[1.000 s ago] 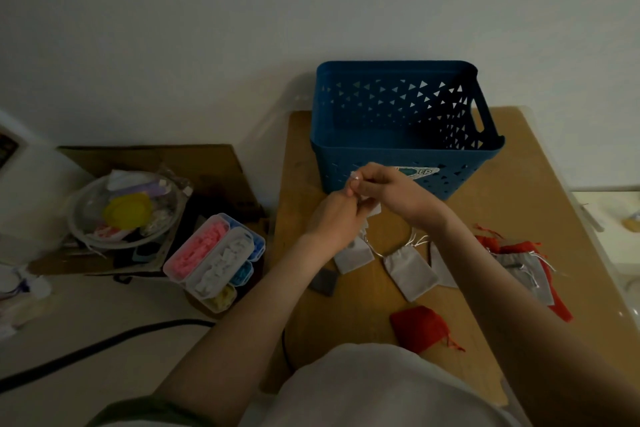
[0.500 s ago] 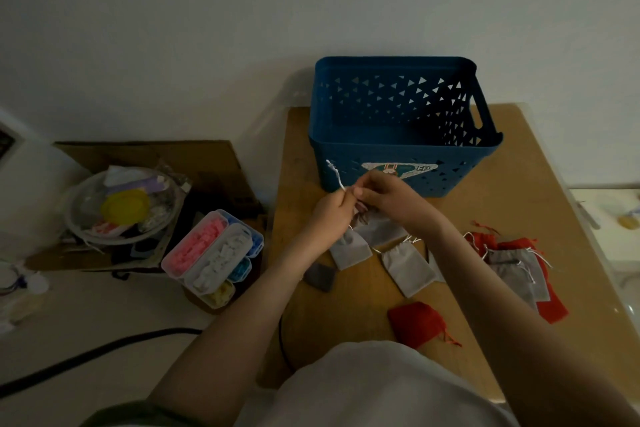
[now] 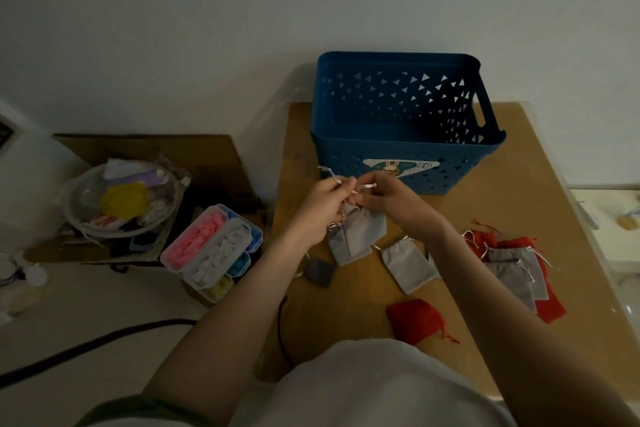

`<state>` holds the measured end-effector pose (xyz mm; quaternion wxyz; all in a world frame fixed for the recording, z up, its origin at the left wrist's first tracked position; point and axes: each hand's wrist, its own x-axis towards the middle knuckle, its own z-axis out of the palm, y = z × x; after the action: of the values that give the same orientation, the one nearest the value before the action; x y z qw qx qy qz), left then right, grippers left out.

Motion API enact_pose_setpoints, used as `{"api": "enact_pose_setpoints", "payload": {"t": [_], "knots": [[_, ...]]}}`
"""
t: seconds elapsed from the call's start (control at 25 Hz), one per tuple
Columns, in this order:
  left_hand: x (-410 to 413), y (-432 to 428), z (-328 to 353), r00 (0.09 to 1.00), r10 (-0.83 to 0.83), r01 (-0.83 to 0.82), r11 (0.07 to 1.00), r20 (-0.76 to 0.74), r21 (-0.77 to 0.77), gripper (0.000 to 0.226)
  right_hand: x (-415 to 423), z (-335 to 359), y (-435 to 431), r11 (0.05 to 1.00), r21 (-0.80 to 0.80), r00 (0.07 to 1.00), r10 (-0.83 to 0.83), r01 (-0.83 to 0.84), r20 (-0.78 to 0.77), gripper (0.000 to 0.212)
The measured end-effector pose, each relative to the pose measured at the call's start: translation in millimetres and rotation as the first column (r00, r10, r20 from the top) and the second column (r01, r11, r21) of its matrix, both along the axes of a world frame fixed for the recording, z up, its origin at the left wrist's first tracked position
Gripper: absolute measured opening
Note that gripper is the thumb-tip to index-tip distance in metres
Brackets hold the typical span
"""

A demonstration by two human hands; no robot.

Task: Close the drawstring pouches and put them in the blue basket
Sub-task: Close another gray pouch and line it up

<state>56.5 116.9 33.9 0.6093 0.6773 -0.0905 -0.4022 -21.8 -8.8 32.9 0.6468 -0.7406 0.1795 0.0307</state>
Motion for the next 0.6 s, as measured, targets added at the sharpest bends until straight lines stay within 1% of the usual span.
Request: {"api": "enact_pose_setpoints", "payload": {"t": [0.08, 0.16, 0.24, 0.32, 0.4, 0.44, 0.52, 0.56, 0.6], "knots": [[3, 4, 0, 1.0, -0.022, 0.022, 1.0, -0.021, 0.003, 0.018, -1, -1, -3, 0.999, 0.033, 1.0, 0.001, 0.0, -0.026, 0.034], [6, 7, 2, 0.996, -0.08, 0.079, 0.995, 0.031, 0.059, 0.016, -2, -4, -5, 0.997, 0.073, 0.998, -0.015, 0.019, -0.056, 0.038], [8, 9, 4, 0.982, -0.133, 0.119, 0.987, 0.133, 0.109, 0.012, -2, -9, -5, 0.995, 0.081, 0.996, -0.047, 0.053, -0.072, 0.031], [12, 10, 3, 0.944, -0.187, 0.152, 0.978, 0.273, 0.143, 0.007, -1, -14, -7, 0.992, 0.093, 0.995, -0.072, 0.079, -0.075, 0.023], [13, 11, 1, 0.868, -0.274, 0.187, 0.953, 0.413, 0.24, 0.004, 0, -16, -8, 0.992, 0.091, 0.993, -0.08, 0.087, -0.083, 0.022], [13, 11, 0, 0.817, -0.323, 0.193, 0.934, 0.478, 0.302, 0.003, 0, -16, -8, 0.992, 0.091, 0.993, -0.081, 0.089, -0.087, 0.022], [12, 9, 1, 0.657, -0.454, 0.178, 0.869, 0.601, 0.462, 0.003, 1, -15, -8, 0.991, 0.099, 0.993, -0.08, 0.088, -0.085, 0.022], [11, 7, 2, 0.57, -0.517, 0.156, 0.832, 0.639, 0.533, 0.002, 2, -15, -8, 0.992, 0.101, 0.994, -0.073, 0.081, -0.079, 0.021], [10, 5, 3, 0.507, -0.556, 0.129, 0.805, 0.659, 0.58, 0.003, 3, -14, -6, 0.992, 0.097, 0.995, -0.071, 0.077, -0.072, 0.02]]}}
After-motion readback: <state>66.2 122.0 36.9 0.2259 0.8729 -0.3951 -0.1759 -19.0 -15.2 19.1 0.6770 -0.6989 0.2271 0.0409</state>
